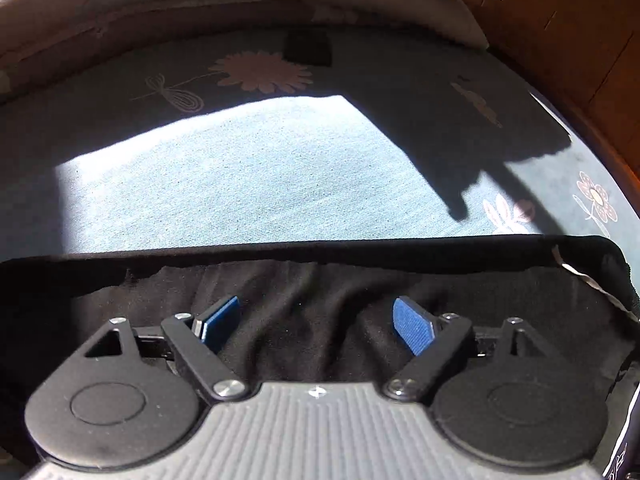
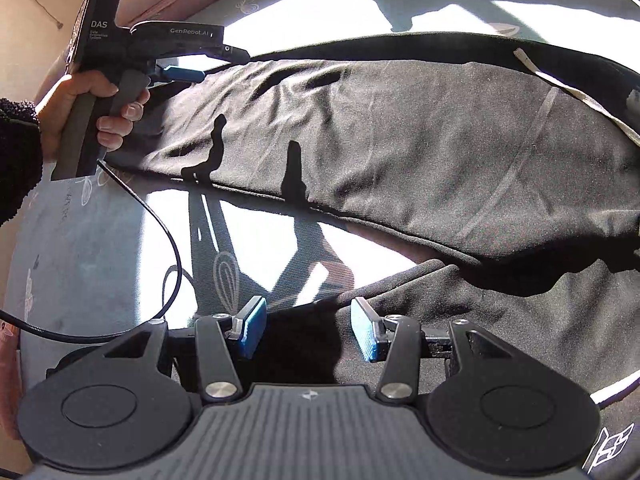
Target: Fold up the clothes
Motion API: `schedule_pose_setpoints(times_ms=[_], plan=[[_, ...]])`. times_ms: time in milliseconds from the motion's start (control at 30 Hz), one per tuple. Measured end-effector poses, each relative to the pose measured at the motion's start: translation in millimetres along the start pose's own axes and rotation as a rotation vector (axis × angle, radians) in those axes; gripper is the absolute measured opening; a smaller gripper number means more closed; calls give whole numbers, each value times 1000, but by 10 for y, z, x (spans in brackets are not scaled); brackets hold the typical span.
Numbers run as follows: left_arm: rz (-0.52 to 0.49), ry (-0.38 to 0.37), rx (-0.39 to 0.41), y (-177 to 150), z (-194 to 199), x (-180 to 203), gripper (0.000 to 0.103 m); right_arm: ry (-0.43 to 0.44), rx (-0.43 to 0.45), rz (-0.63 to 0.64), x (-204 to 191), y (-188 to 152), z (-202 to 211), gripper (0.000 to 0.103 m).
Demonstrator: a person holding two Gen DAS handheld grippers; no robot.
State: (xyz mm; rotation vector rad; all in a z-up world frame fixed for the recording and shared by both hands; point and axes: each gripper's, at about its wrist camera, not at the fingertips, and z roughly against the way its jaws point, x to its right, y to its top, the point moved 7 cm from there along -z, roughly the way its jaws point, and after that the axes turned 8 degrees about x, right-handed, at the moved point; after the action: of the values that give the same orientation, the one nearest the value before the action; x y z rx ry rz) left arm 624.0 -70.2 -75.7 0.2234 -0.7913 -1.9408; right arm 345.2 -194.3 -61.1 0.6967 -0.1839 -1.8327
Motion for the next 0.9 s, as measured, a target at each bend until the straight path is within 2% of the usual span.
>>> schedule_pose_setpoints(times_ms=[200,267,367,400,467,533,600,700,833,900], plan=[[72,76,-2,-184,-189,-607,84,-17,-44,38,-153,-80,-104,52],[45,107,31,-38,-216,-730,84,-20,-69,49,-205,-139,-144,52],[39,166,42,192,-169,-1021,84,-16,-84,74,-314,-153,-183,52],[52,165,46,242,-121,-1093,84,-13,-83,76,-351,-137,-191,52],[101,124,56,294,23,-1184,84,-6,-79,78,-424,-100,-206,52],[140,65,32,258,96,-1214,84,2,-78,79,-492,-66,-229,52],[113,34,-6,135,70,-1179,85,5,-73,79,-533,-42,-251,52],[44,106,-22,7,-117,-1232,85,-1,-76,78,-570,-35,-276,52],[-19,233,25,165,-289,-1353,85,-21,-92,79,-565,-75,-292,52],[-9,242,24,231,-246,-1375,84,-29,-101,80,-561,-97,-299,52]])
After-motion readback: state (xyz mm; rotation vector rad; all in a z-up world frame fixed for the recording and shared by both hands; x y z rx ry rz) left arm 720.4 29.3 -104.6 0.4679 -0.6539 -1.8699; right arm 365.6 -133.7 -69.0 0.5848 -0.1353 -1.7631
